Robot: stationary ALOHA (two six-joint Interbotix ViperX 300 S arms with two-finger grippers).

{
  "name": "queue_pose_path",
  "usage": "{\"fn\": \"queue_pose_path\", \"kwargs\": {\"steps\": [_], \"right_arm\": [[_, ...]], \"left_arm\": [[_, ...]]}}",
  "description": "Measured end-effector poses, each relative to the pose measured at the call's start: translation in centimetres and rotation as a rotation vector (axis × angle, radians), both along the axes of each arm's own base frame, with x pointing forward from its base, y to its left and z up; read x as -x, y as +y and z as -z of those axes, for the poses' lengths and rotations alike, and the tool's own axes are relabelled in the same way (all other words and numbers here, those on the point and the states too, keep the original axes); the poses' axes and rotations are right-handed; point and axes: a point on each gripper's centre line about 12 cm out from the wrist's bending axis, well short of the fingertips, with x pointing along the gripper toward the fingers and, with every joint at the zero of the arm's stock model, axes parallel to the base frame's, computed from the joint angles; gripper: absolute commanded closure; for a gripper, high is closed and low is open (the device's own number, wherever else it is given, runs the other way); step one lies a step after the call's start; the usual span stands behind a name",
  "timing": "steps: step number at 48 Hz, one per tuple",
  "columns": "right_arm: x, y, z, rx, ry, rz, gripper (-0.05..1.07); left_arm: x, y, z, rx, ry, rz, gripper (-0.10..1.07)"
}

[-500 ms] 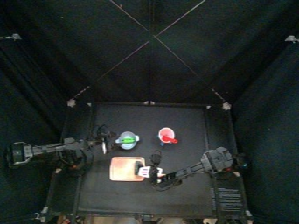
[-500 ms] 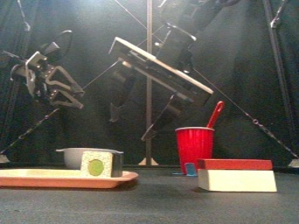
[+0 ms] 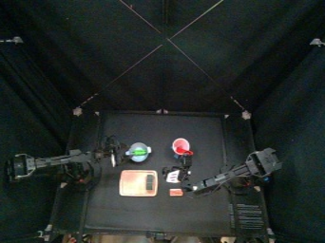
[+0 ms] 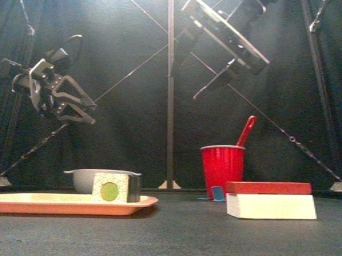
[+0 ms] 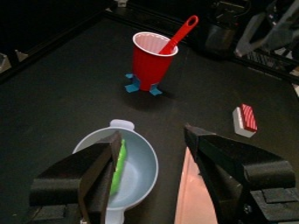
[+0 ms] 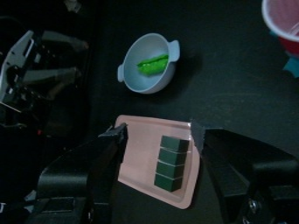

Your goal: Grab knife

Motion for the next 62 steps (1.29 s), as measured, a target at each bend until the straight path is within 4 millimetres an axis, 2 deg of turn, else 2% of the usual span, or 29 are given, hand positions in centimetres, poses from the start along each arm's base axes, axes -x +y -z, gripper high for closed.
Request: {"fn": "queue_pose_path", "kwargs": {"steps": [14, 22, 34, 40, 62], "right_arm": [[5.1, -2.4, -1.4, 0.069, 0.059, 0.210, 0.11], [7.1, -2.8, -0.2, 0.047, 0.137, 0.305, 0.11], [8.4, -3.0, 1.5, 0.023, 0.193, 0.340, 0.11], [9.0, -3.8, 2.2, 0.027, 0.213, 0.362, 0.11], [9.0, -8.4, 4.9, -0.054, 0.198, 0.345, 0.15]], "left_arm": [[0.0, 0.0, 0.0, 0.001, -0.002, -0.001, 0.04], [0.0, 0.0, 0.0, 0.001, 0.000, -0.001, 0.04], [0.0, 0.0, 0.0, 0.001, -0.002, -0.001, 0.04], [0.0, 0.1, 0.0, 0.001, 0.000, -0.004, 0.04], [0.0, 0.1, 0.0, 0.001, 0.000, -0.006, 0.04]]}}
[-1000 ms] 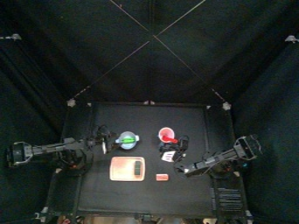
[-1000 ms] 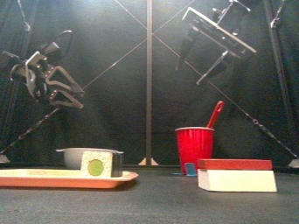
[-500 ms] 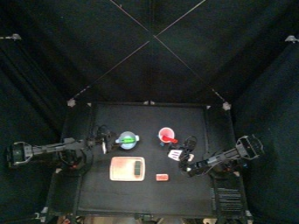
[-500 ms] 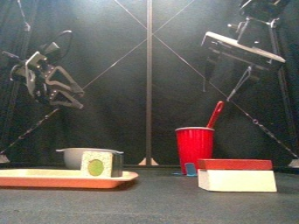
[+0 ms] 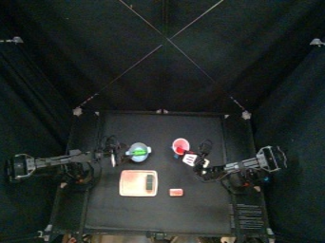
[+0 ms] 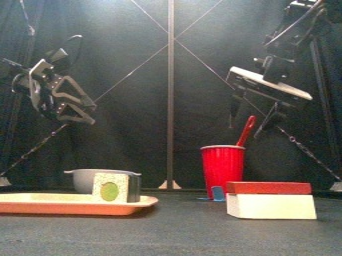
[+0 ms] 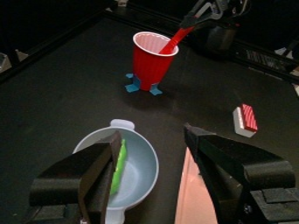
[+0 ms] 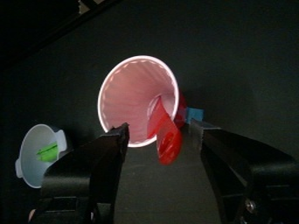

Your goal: Grab knife

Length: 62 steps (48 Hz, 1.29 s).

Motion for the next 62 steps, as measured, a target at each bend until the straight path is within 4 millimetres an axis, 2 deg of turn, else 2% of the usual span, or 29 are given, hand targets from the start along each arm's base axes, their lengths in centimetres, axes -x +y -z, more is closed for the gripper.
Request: {"fn": "queue_pose_path", "kwargs": {"steps": [17, 35, 52, 62], "right_arm": [[0.2, -0.2, 0.1, -0.019, -0.024, -0.008, 0.43], [0.6, -0.3, -1.0, -0.016, -0.055, 0.002, 0.51], [1.7, -0.8, -3.1, 0.048, -0.079, 0.015, 0.63], [2.5, -0.5, -4.2, 0.090, -0.091, 0.011, 0.64]], "left_arm": [[0.0, 0.0, 0.0, 0.000, 0.000, 0.002, 0.04], [0.0, 0.0, 0.1, -0.001, 0.002, 0.000, 0.04], [0.0, 0.0, 0.0, 0.000, 0.001, 0.000, 0.04], [0.0, 0.0, 0.1, 0.001, 0.003, 0.000, 0.04]]}}
